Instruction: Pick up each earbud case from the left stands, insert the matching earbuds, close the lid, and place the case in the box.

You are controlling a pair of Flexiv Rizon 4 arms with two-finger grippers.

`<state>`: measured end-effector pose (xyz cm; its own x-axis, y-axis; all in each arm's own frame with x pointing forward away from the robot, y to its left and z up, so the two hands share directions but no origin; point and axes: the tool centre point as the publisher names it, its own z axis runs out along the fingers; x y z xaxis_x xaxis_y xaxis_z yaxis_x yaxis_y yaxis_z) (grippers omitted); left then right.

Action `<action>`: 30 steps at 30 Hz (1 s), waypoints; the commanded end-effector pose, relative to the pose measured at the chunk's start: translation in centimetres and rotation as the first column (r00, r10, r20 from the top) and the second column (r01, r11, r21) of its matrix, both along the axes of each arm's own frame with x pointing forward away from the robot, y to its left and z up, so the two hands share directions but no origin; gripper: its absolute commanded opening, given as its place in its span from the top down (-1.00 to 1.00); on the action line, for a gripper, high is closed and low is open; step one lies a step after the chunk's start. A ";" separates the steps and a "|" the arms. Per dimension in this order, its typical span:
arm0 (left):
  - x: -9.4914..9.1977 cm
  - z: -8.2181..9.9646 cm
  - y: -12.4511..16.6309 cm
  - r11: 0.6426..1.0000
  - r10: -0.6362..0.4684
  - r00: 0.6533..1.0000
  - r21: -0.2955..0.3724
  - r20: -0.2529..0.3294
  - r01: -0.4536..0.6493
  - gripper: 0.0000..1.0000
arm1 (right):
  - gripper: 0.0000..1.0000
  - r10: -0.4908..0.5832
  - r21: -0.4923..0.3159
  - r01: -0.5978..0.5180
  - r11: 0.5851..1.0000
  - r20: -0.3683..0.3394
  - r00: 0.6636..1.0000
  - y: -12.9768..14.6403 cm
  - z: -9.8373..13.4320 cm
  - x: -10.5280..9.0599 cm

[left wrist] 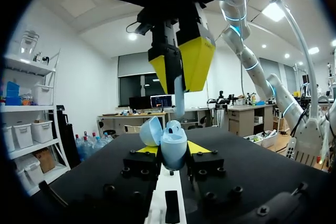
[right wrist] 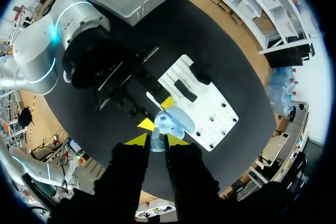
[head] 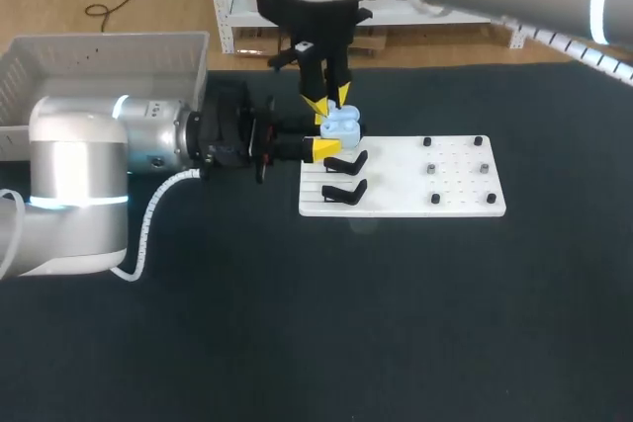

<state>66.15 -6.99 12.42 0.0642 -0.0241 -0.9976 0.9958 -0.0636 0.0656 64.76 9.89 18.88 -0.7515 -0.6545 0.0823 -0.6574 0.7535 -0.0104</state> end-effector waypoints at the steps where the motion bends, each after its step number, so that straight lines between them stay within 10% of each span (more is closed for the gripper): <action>1: 0.0 -0.1 0.0 1.000 0.000 1.000 -0.003 0.002 0.000 1.00 | 1.00 -0.005 0.009 0.005 1.000 0.041 0.999 -0.2 -0.5 -0.7; 14: 0.0 -0.1 0.0 1.000 0.000 1.000 -0.003 0.002 0.000 1.00 | 1.00 -0.055 0.018 0.053 0.998 0.175 0.983 -0.6 -0.5 -1.4; 30: 0.0 -0.1 0.0 1.000 0.000 1.000 -0.003 0.002 0.000 1.00 | 1.00 -0.049 0.073 0.037 0.997 0.180 0.982 -0.6 -1.0 -0.7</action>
<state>66.16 -6.99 12.42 0.0642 -0.0242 -0.9976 0.9958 -0.0637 0.0656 64.27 9.55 18.04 -0.7826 -0.6196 -0.0612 -0.6155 0.7847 -0.0738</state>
